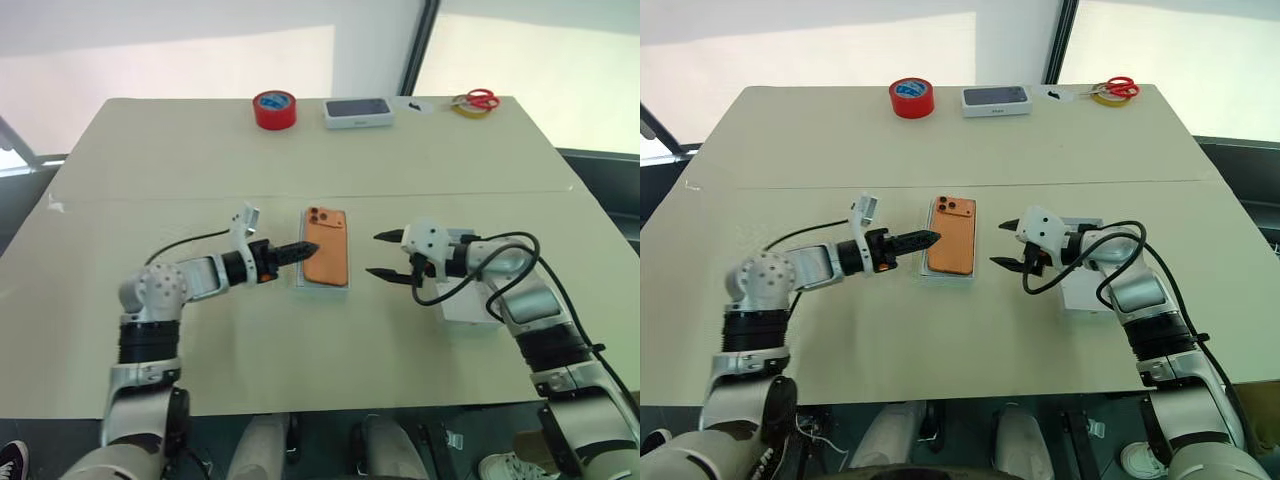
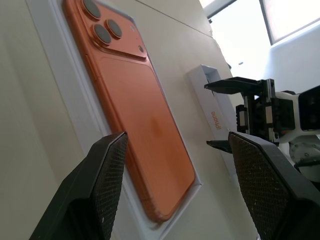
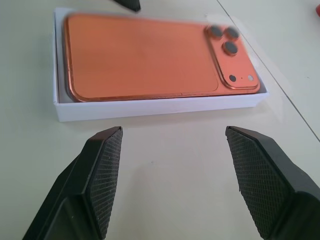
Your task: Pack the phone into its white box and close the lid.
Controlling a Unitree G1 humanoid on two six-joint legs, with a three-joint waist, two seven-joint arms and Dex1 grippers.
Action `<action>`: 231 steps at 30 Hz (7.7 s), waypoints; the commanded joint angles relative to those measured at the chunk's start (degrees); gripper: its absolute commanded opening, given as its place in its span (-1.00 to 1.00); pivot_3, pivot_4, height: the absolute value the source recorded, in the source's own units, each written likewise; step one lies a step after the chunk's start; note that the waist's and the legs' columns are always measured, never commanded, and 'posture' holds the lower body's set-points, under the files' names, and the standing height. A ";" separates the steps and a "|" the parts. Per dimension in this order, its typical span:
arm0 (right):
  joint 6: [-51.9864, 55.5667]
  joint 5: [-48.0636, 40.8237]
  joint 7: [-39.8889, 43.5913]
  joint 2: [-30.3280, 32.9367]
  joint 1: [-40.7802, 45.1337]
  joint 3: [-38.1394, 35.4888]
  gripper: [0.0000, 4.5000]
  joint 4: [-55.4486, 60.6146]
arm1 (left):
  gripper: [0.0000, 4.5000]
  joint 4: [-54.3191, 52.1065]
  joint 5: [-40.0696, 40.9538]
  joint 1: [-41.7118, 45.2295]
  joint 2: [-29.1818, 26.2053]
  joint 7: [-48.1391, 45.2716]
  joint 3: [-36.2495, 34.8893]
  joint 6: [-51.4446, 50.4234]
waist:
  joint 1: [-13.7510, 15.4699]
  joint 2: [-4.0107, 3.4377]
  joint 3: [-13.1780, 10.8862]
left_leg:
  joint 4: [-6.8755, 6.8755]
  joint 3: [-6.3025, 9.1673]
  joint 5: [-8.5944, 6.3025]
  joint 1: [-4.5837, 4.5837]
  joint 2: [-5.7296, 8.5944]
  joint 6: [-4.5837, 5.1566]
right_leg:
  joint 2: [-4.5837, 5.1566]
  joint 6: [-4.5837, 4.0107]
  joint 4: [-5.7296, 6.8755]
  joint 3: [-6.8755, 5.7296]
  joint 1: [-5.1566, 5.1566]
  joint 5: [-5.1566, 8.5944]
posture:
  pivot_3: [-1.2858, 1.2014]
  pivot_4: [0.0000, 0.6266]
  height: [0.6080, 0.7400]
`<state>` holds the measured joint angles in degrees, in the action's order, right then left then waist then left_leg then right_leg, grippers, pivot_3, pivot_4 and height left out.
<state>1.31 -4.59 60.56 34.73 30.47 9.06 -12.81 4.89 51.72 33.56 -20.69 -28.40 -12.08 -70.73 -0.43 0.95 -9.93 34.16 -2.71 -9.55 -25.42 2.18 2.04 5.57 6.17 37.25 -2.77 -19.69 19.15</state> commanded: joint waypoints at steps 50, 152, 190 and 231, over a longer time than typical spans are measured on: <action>-0.93 9.11 -5.04 6.86 -6.09 -0.34 -1.00 4.84 | -0.99 17.33 -37.72 8.23 14.66 -17.22 26.27 28.81 | 2.78 -0.07 0.04 | 0.46 0.02 -0.40 -0.18 0.06 0.65 | 0.15 -0.02 -0.03 -0.10 -0.09 -0.02 | 0.03 -0.52 0.92; 57.77 -48.19 -42.78 -13.30 6.81 -21.74 -1.00 24.77 | -0.70 -3.45 -25.77 -11.35 -3.42 -29.85 10.59 62.91 | -0.34 -0.64 -0.14 | 0.88 0.00 -0.50 -1.08 0.04 1.26 | 0.17 -0.01 0.24 -0.15 -0.63 -0.08 | 0.03 -0.52 0.92; 68.43 -71.25 -50.87 -14.45 -0.19 -17.90 -0.37 8.04 | -1.00 -0.94 -32.36 -14.07 2.61 -25.68 17.68 68.35 | -0.15 -0.74 -0.03 | 0.82 -0.01 -0.57 -1.06 0.04 1.14 | 0.23 -0.06 0.19 -0.10 -0.86 -0.06 | 0.03 -0.52 0.92; 36.65 -22.76 -32.51 -1.22 -12.31 -9.61 -0.99 26.58 | -1.00 7.33 -41.19 -6.59 4.36 -25.76 25.20 65.43 | 0.41 -0.75 -0.05 | 0.96 0.03 -0.57 -1.14 0.01 1.20 | 0.21 -0.03 0.06 -0.17 -0.79 -0.07 | 0.03 -0.52 0.92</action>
<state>38.43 -27.87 27.57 33.69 17.18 -0.38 11.60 11.81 10.91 25.36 -17.45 -55.27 12.80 -6.86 -0.01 0.21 -9.97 35.13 -2.68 -10.12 -26.57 2.18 3.24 5.78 6.14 37.31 -2.93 -20.48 19.08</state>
